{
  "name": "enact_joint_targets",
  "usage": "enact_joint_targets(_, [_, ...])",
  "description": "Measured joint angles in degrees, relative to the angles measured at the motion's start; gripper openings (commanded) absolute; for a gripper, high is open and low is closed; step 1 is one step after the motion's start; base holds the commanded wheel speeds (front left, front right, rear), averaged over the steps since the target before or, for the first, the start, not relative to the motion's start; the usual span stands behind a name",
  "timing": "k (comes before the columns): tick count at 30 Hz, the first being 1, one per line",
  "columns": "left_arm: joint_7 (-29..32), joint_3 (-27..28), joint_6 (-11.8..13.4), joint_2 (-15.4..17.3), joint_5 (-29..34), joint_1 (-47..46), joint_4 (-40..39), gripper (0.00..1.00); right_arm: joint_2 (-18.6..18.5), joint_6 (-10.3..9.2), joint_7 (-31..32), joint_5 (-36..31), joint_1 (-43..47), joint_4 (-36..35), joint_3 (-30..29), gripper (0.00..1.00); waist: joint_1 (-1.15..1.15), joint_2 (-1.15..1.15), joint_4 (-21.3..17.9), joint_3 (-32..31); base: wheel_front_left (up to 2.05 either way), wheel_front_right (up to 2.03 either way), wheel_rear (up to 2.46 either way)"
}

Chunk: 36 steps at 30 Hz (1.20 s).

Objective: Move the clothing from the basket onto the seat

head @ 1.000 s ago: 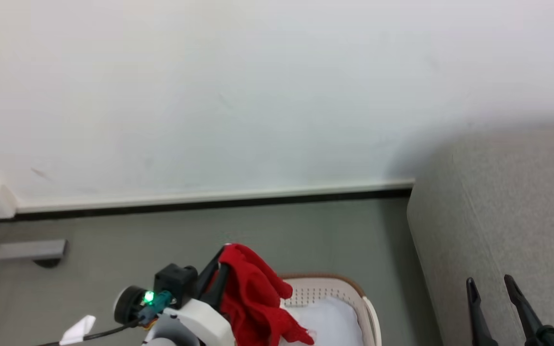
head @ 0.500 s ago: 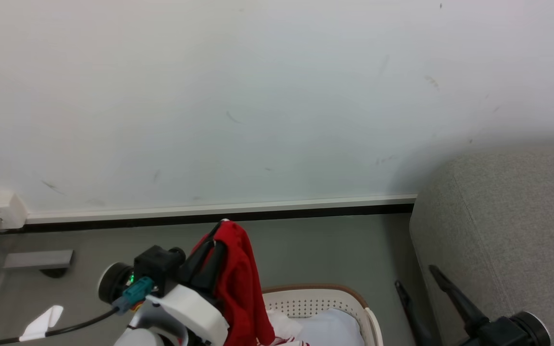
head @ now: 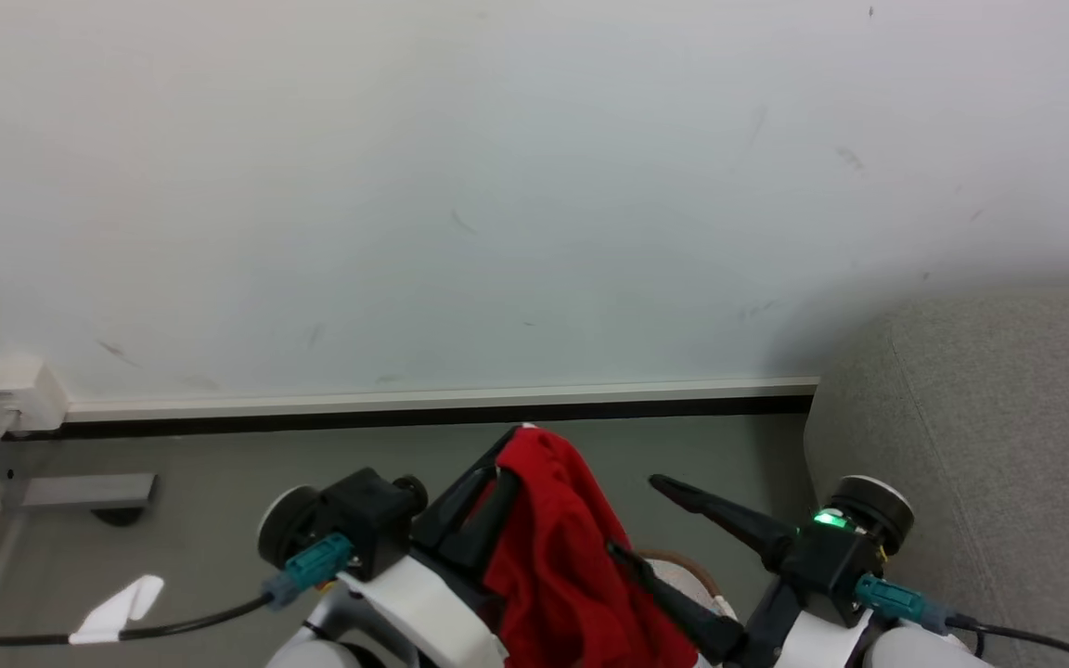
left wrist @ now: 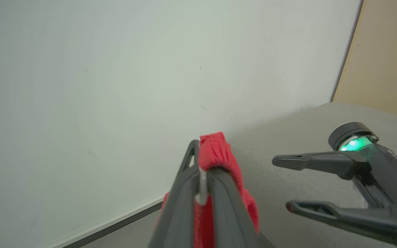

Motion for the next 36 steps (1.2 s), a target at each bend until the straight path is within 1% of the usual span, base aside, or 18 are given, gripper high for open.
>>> enact_joint_targets(5, [0.3, -2.7, -1.0, -1.9, -0.4, -0.4, -0.2, 0.00, -0.2, 0.00, 0.6, 5.1, -5.6, 0.5, 8.1, 1.00, 0.00, 0.00, 0.5, -0.2, 0.00, 0.00, 0.00])
enact_joint_targets(8, [0.7, -4.0, -1.4, -3.1, -0.5, -0.7, -0.3, 0.00, 0.4, 0.00, 0.1, 7.8, -7.7, 2.6, 11.1, 1.00, 0.00, 0.00, 0.7, -0.3, 0.00, 0.00, 0.00])
enact_joint_targets(12, [1.3, -5.5, -1.7, -4.1, -0.7, -0.7, -1.0, 0.00, 1.9, 0.00, -1.6, 10.2, -9.1, 7.2, 12.7, 1.00, 0.00, 0.00, 1.1, -0.4, 0.00, 0.00, 0.00])
enact_joint_targets(13, [1.5, -5.9, -1.8, -4.3, -0.8, -0.7, -1.3, 0.00, 2.4, 0.00, -2.0, 11.0, -9.1, 8.4, 13.4, 0.85, 0.00, 0.00, 1.2, -0.5, 0.00, 0.00, 0.00])
enact_joint_targets(14, [1.7, -6.1, -1.8, -4.4, -0.8, -0.7, -1.6, 0.00, 2.9, 0.01, -2.2, 11.3, -9.2, 9.6, 13.9, 0.35, 0.00, 0.00, 1.3, -0.5, 0.00, 0.00, 0.00])
enact_joint_targets(15, [1.9, -6.3, -2.0, -4.4, -1.0, -0.7, -1.7, 0.00, 3.4, 0.00, -2.7, 11.9, -9.3, 10.6, 14.3, 0.00, 0.00, 0.00, 1.4, -0.5, 0.00, 0.00, 0.00])
enact_joint_targets(20, [2.2, -6.4, -1.9, -4.3, -1.2, -0.8, -1.9, 0.00, 5.3, 0.00, -4.5, 16.4, -10.0, 12.4, 15.7, 0.00, 0.00, 0.00, 1.8, -0.7, 0.00, 0.00, 0.00])
enact_joint_targets(23, [2.2, -6.0, -1.5, -3.7, -1.2, -0.7, -1.3, 0.00, 5.2, 0.00, -5.0, 18.1, -10.3, 12.6, 15.8, 0.00, 0.00, 0.00, 1.7, -0.8, 0.00, 0.00, 0.00])
enact_joint_targets(24, [2.1, -5.8, -1.4, -3.5, -1.2, -0.7, -1.1, 0.05, 5.0, 0.00, -5.0, 18.3, -10.3, 12.7, 15.7, 0.00, 0.00, 0.00, 1.6, -0.8, 0.00, 0.00, 0.00])
enact_joint_targets(25, [1.9, -5.7, -1.1, -3.5, -1.2, -0.7, -0.7, 0.34, 4.7, 0.00, -5.1, 18.6, -10.3, 12.8, 15.5, 0.00, 0.00, 0.00, 1.4, -0.8, 0.00, 0.00, 0.00])
enact_joint_targets(26, [1.6, -5.5, -0.9, -3.4, -1.2, -0.7, -0.4, 0.34, 4.3, 0.00, -5.1, 18.8, -10.3, 12.8, 15.2, 0.00, 0.00, 0.00, 1.3, -0.8, 0.00, 0.00, 0.00])
enact_joint_targets(27, [1.4, -5.3, -0.5, -3.4, -1.1, -0.7, -0.2, 0.84, 4.0, 0.00, -5.2, 19.0, -10.3, 12.8, 14.8, 0.00, 0.00, 0.00, 1.1, -0.8, 0.00, 0.00, 0.00])
enact_joint_targets(28, [1.1, -5.1, -0.1, -3.3, -0.9, -0.7, 0.2, 1.00, 3.7, 0.00, -5.2, 19.0, -10.3, 12.7, 14.2, 0.00, 0.00, 0.00, 0.9, -0.8, 0.00, 0.00, 0.00])
enact_joint_targets(36, [-1.0, -5.0, 0.6, -3.2, -0.3, -0.2, 3.5, 1.00, 0.1, 0.00, -5.3, 17.7, -10.1, 11.1, 6.2, 0.00, 0.00, 0.00, -2.5, -0.1, 0.00, 0.00, 0.00])
